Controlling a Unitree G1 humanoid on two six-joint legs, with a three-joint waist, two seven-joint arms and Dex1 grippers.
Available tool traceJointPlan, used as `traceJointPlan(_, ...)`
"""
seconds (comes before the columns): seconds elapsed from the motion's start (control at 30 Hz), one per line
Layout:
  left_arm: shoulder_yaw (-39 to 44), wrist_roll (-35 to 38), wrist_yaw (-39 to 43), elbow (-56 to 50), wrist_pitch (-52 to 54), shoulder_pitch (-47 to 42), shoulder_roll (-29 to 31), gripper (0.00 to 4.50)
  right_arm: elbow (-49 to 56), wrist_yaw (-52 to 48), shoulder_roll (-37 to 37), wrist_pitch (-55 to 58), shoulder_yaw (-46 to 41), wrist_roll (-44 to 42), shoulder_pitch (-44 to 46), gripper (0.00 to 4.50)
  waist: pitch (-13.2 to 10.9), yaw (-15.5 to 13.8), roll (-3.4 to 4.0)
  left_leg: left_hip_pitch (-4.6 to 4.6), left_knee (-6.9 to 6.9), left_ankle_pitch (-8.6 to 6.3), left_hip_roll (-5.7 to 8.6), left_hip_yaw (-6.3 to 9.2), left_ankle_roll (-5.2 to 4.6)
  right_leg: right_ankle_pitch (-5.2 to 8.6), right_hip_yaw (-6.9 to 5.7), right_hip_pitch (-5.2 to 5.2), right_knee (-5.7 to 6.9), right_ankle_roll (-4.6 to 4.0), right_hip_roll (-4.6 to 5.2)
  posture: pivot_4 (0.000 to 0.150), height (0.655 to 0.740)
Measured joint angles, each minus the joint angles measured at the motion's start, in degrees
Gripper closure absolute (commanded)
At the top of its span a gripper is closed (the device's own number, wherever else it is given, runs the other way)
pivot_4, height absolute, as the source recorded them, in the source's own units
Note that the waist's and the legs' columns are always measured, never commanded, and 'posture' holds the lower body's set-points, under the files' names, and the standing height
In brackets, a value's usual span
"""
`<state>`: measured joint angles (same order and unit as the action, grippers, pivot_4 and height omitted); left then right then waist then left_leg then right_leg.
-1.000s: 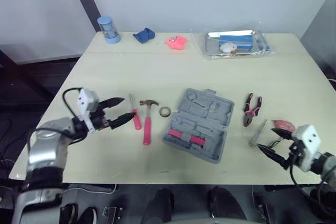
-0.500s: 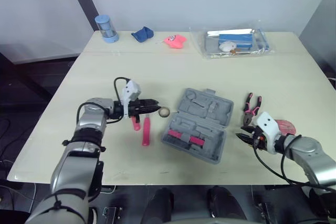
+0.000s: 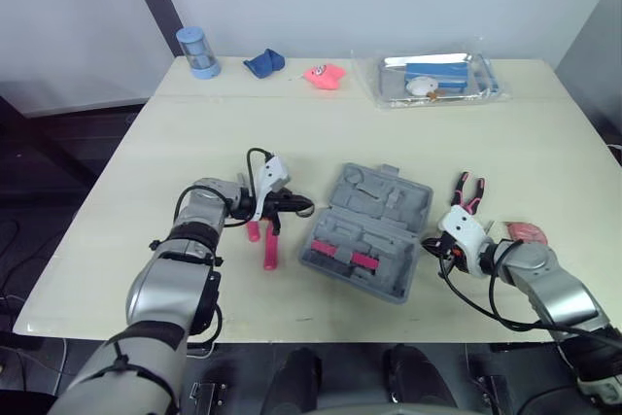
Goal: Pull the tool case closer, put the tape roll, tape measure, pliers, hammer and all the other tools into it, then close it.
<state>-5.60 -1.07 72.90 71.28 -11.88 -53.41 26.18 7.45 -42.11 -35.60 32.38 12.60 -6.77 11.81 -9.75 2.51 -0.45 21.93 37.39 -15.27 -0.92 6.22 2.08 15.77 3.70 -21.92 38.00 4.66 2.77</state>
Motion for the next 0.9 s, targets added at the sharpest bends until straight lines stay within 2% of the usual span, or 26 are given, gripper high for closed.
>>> traceJointPlan(0.27, -0.19, -3.19, -2.23, 1.80, -0.10, -1.49, -2.68, 4.50, -0.66, 0.43, 1.30, 0.04, 0.34, 1.20, 1.03, 4.46, 0.00, -0.01, 0.00, 0.01, 0.01, 0.00, 0.01, 0.04, 0.00, 0.00, -0.03, 0.00, 0.01, 0.00, 0.00, 0.150, 0.7400)
traceJointPlan(0.9, -2.85, -9.56, -5.14, 3.00, -1.43, -4.08, -4.72, 4.50, -0.57, 1.44, 3.09, 1.05, 0.40, 2.49, 1.08, 4.46, 0.01, 0.04, 0.01, -0.03, 0.01, 0.01, 0.02, 0.05, 0.00, 0.00, -0.02, 0.01, 0.05, 0.00, 0.00, 0.150, 0.7400)
